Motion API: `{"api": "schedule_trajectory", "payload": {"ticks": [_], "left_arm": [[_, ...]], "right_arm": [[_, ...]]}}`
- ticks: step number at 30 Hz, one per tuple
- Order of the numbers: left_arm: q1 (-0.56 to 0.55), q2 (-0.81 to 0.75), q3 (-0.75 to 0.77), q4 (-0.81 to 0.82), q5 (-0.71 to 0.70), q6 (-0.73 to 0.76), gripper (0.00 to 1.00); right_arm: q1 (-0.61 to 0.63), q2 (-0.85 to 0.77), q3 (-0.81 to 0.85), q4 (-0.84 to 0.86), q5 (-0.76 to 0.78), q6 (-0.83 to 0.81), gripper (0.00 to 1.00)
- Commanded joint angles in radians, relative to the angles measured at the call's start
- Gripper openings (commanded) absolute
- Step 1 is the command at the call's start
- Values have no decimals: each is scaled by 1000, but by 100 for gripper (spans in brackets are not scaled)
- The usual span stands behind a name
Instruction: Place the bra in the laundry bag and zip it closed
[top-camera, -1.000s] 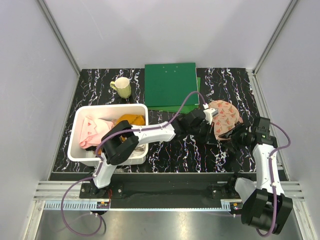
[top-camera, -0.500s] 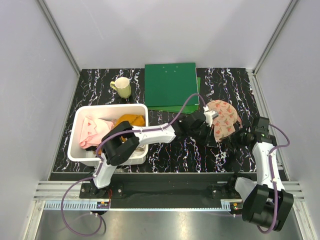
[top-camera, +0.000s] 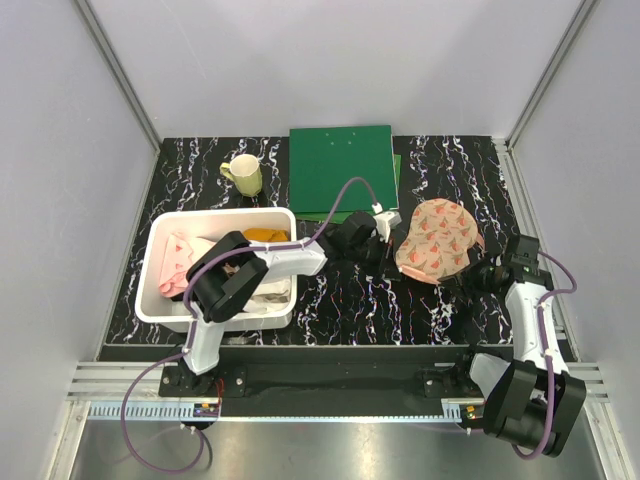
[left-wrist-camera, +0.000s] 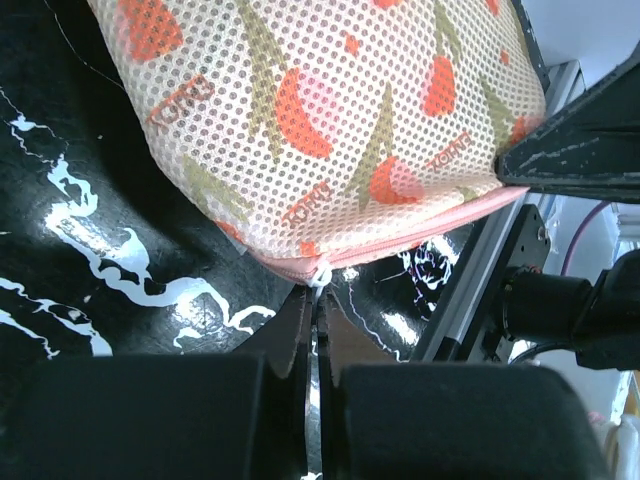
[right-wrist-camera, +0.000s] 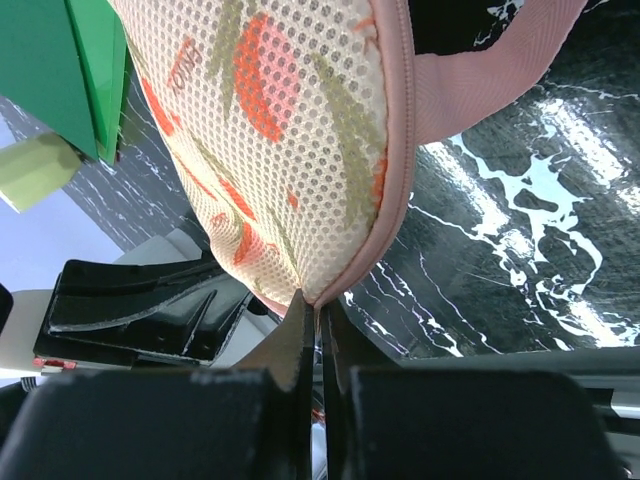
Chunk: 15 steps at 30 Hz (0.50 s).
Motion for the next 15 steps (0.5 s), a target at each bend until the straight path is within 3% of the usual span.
{"api": "schedule_trajectory", "payload": {"ticks": [1, 2, 3, 4, 7, 10, 15], "left_arm": [[45, -23, 18, -59, -32, 65, 0], [25, -23, 27, -58, -28, 59, 0], [11, -21, 51, -56, -28, 52, 0], [-3, -18, 65, -55, -21, 42, 0], [-67, -1, 117, -43, -21, -2, 0], [-100, 25, 174, -46, -31, -16, 0], [-146, 51, 243, -66, -31, -34, 0]], "right_arm": [[-31, 14, 43, -8, 49, -56, 0], [-31, 26, 51, -5, 14, -85, 6], [-31, 51, 59, -9, 3, -97, 18], [-31, 53, 69, -35, 0, -107, 37], [-31, 5, 56, -34, -43, -73, 53], [-31, -47, 36, -31, -58, -38, 59], [-31, -73, -13, -14, -78, 24, 55]]}}
